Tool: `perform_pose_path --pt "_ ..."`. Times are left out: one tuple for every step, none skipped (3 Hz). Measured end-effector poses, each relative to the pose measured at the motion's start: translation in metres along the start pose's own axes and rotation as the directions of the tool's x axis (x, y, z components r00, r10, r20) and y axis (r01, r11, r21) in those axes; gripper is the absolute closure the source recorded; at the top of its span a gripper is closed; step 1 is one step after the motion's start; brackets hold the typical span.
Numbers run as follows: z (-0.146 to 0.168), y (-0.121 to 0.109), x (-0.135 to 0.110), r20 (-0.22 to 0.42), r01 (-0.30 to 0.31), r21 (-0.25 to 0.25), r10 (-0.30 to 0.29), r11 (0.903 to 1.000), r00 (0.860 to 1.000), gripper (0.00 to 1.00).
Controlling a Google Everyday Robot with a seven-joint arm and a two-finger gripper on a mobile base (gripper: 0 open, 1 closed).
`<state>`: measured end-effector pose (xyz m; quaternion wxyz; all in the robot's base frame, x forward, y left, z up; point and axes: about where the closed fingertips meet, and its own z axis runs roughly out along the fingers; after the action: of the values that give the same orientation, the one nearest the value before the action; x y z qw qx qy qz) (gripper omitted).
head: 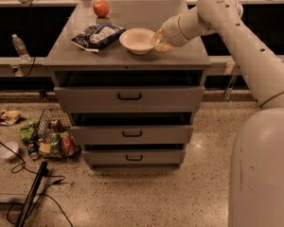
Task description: Move paper bowl near blue chip bag
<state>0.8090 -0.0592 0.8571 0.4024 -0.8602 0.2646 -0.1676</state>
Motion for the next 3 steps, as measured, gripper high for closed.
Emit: perform_pose_path --pt "0.013 -0.004 -0.019 0.052 0.025 -0.009 -0.024 0.9996 0.998 0.89" --pt "0.020 -0.019 -0.038 0.101 0.041 0.025 -0.044 0.9988 0.994 0.71" --pt "0.024 -0.035 -0.050 0.126 0.049 0.060 -0.056 0.9970 0.990 0.49"
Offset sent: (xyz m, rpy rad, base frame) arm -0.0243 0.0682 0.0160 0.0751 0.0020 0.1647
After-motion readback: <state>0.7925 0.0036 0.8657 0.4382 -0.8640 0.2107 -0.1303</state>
